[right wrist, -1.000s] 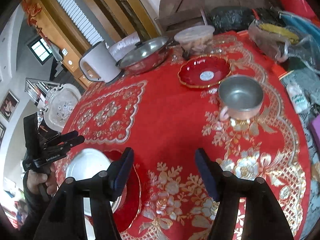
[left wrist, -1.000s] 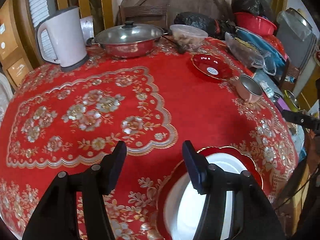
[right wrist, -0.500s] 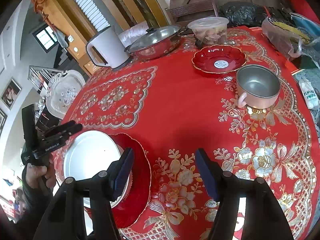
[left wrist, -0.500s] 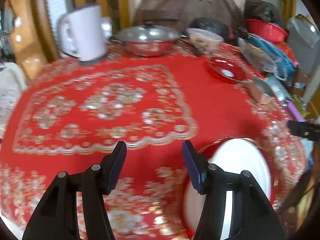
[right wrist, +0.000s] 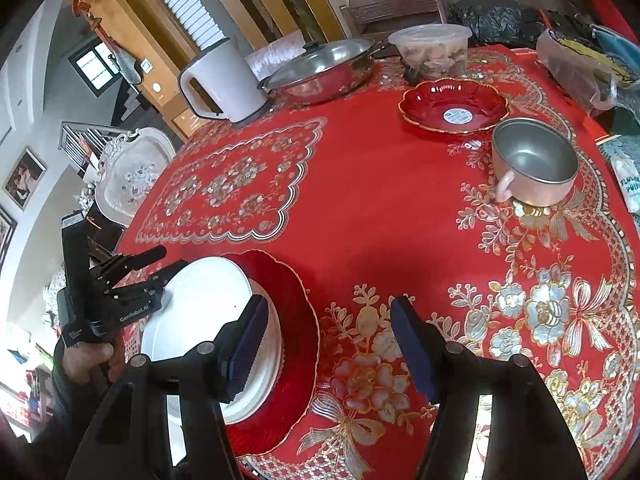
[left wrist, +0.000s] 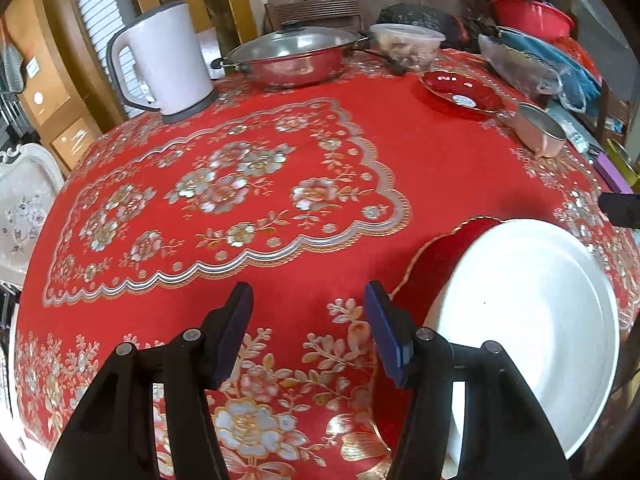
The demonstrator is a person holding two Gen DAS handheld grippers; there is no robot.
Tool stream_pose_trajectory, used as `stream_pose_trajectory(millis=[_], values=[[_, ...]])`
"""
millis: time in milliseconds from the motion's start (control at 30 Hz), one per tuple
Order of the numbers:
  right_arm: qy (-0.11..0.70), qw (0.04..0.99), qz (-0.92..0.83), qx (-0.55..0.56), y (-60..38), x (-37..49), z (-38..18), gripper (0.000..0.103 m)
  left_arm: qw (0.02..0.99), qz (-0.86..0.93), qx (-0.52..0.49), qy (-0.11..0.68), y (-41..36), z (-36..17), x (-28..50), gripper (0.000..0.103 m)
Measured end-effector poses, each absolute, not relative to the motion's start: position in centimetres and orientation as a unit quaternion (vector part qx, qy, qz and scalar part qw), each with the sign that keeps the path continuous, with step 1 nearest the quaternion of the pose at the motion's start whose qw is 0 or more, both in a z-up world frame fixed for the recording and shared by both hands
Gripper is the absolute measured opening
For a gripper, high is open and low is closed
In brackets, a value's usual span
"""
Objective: Organize plates and bowls
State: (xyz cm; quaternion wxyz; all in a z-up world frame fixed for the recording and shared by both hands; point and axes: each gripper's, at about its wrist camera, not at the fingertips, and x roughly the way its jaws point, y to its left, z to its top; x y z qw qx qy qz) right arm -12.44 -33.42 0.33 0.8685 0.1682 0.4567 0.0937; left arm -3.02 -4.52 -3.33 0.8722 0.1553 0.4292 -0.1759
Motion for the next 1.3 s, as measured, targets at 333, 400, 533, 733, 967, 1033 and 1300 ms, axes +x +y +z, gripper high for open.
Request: stream_pose_trajectory(millis=[333,400,533,733,967,1033,1300], values=[[0.430,0.883,0.066,0.175,-36.3,-12.3,3.1,0.066,0.888,-0.169,0.038,0.425,-0.2,0.7,1.1,0.057],[0.418,0.891,0.055,0.170,-37.3,-12.0,5.1,0.066,0.888,-0.172,0.008,0.425,0.1,2.2,2.7,0.057],[0.391,0.909,0.028,0.142,-39.1,-10.9,10.2,0.066,0.894,-0.180,-0.029,0.409,-1.0,6.5,5.8,0.057],[0.367,0.921,-0.005,0.133,-42.3,-7.1,15.7,0.068,0.919,-0.183,-0.008,0.350,-4.9,13.4,9.3,0.068],[0.360,0.921,-0.057,0.138,-48.3,-0.8,18.3,0.074,0.938,-0.172,0.016,0.300,-9.2,19.0,14.1,0.078],[0.378,0.912,-0.061,0.146,-50.4,1.8,16.7,0.077,0.936,-0.182,0.018,0.302,-11.1,18.8,15.8,0.083],[0.458,0.856,-0.069,0.231,-56.0,8.8,3.8,0.077,0.889,-0.213,0.104,0.392,-22.4,7.2,20.4,0.083]])
